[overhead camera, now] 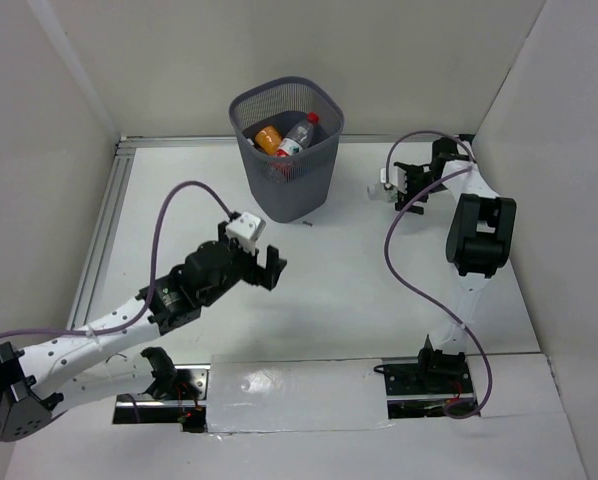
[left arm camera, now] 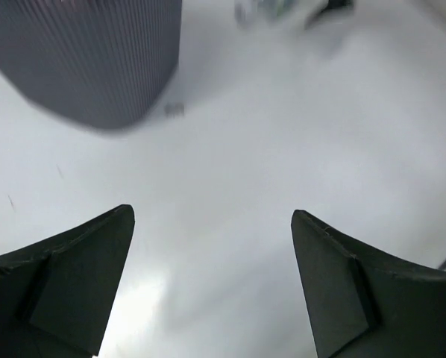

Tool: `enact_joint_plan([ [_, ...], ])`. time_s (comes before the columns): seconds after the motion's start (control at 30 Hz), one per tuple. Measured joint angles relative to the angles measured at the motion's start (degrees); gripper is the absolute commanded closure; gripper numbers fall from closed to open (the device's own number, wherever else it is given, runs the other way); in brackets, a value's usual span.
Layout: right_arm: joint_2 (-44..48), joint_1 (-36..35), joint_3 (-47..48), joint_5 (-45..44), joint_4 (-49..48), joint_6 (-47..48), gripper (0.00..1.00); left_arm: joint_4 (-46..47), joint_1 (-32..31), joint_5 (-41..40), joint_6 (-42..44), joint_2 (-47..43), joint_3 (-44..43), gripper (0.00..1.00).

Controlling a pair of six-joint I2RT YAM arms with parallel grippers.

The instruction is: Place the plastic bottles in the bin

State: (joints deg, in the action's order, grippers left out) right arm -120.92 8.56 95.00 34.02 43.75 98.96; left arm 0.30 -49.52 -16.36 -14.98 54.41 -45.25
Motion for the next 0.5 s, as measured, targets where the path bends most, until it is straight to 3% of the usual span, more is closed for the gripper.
enact_joint_plan([
  [0.03,-0.44,-0.24,0.50,-0.33,-0.11,0.39,0.17,-1.33,-0.63,-0.61,-1.51,-1.03,2.67,0.01],
  [0.1,-1.07,-0.48,1.68,-0.85,-0.07,1.11,0.35,-3.89,-1.70,-1.84,-3.96,-3.28,7.50,0.01],
  [0.2,-1.60,-0.48,3.37,-1.03,0.61,1.53,0.45,-6.54,-2.21,-3.39,-6.64,-6.19,10.75,0.00],
  [0.4,-0.87,-0.09,3.58,-1.31,4.98,4.61,0.44,-6.60,-3.04,-5.11,-9.27,-7.87,10.93,0.00],
  [0.5,0.57,0.74,0.20,-0.98,11.61,6.97,0.20,-6.78,-4.09,-5.86,-9.49,-7.85,10.93,0.00],
])
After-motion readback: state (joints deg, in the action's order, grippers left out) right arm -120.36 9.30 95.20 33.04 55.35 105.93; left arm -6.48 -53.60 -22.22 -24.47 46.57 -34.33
